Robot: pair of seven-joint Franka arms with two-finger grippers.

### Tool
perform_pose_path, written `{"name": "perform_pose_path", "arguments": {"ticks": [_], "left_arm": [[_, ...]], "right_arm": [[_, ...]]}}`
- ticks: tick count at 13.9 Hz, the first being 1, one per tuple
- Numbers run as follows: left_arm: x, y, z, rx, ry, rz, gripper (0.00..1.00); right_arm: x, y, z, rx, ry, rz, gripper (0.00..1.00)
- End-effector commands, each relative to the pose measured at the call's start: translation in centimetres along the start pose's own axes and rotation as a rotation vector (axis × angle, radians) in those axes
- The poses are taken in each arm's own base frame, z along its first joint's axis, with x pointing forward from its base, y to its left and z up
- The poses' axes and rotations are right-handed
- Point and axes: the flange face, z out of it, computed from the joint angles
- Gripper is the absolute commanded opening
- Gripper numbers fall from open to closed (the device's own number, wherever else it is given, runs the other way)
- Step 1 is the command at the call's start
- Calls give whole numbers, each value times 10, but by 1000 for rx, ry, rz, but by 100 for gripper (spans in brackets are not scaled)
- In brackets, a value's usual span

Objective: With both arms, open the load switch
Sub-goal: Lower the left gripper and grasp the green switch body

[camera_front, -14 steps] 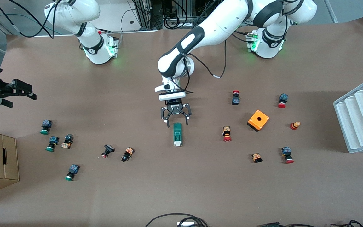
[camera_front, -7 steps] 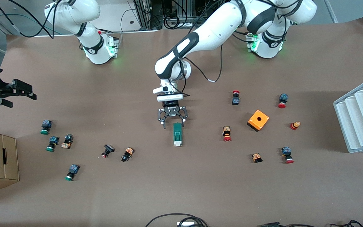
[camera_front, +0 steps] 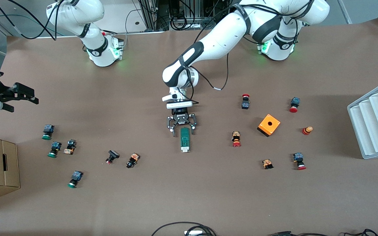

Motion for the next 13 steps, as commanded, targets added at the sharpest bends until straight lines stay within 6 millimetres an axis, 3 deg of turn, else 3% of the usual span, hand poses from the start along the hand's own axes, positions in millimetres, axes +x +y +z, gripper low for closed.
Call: {"name": "perform_pose_path", "arguments": {"ticks": [1, 5, 9, 13], "left_arm": [[-12, 6, 0, -7, 21, -5, 99], [-12, 8, -3, -2, 22, -10, 99], [-13, 11, -21, 18, 17, -15, 99], [-27, 1, -25, 36, 0, 4, 99]], "right_arm": [[0, -1, 1, 2, 6, 4, 100], [0, -2, 1, 2, 5, 5, 100], [4, -7, 3, 22, 11, 8, 100], [21, -26, 16, 110, 37, -1, 100]]}}
